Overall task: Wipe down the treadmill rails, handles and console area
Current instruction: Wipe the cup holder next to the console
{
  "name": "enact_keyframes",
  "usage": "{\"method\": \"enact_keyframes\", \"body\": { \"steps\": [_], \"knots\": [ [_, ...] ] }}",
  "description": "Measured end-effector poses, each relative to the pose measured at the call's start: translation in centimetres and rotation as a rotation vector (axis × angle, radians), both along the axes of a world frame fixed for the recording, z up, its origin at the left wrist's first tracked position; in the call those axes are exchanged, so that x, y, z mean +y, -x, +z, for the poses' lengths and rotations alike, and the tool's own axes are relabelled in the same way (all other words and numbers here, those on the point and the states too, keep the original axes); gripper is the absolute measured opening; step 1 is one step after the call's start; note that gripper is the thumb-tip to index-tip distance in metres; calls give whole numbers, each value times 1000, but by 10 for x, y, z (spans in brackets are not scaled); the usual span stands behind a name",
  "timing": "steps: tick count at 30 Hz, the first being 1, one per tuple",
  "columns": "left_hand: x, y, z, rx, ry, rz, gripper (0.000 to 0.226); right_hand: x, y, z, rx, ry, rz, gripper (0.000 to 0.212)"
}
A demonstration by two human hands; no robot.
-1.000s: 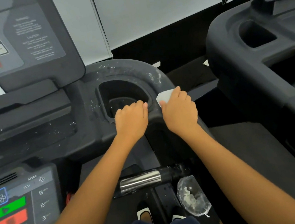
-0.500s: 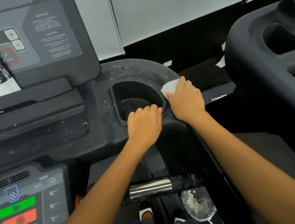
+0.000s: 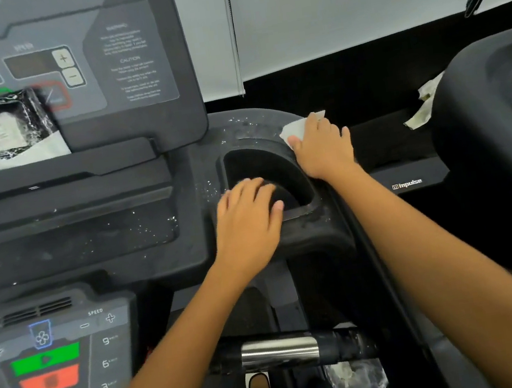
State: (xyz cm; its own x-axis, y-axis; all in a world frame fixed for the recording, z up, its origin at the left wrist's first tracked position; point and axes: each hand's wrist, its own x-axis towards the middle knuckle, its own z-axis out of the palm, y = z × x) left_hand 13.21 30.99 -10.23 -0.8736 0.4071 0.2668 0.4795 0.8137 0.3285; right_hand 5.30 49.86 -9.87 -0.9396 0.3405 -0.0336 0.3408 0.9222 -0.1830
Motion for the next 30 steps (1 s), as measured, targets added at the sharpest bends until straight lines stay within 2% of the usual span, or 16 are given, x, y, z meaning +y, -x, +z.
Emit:
{"method": "enact_keyframes", "body": {
  "steps": [2, 5, 7, 11, 15, 18, 24, 28, 30],
  "knots": [
    [-34, 5, 6, 6, 10, 180, 41, 0, -32, -8, 38, -61, -22, 70],
    [-71, 6, 10, -157, 86, 385, 58, -6, -39, -8, 35, -99, -94, 73],
    [-72, 6, 6, -216, 175, 342, 67, -20, -12, -1, -26, -91, -152, 75],
    [-60, 12, 5, -209, 204, 268, 68, -51, 35, 7, -93, -33, -176, 76],
    [-64, 15, 4, -216, 218, 244, 68, -53, 2, 1, -15, -6, -83, 67],
    [-64, 15, 4, -207, 231, 239, 69, -56, -17, -8, 5, -75, -47, 71],
    [-63, 16, 3, -176, 273, 241, 69, -76, 70, 7, -36, 6, 127, 84],
    [-64, 16, 1, -161, 276, 236, 70, -97, 80, 1, 6, -44, 362, 75],
    [-65, 17, 1, -170, 254, 229, 70, -75, 75, 1, 40, -58, 350, 69]
  ]
}}
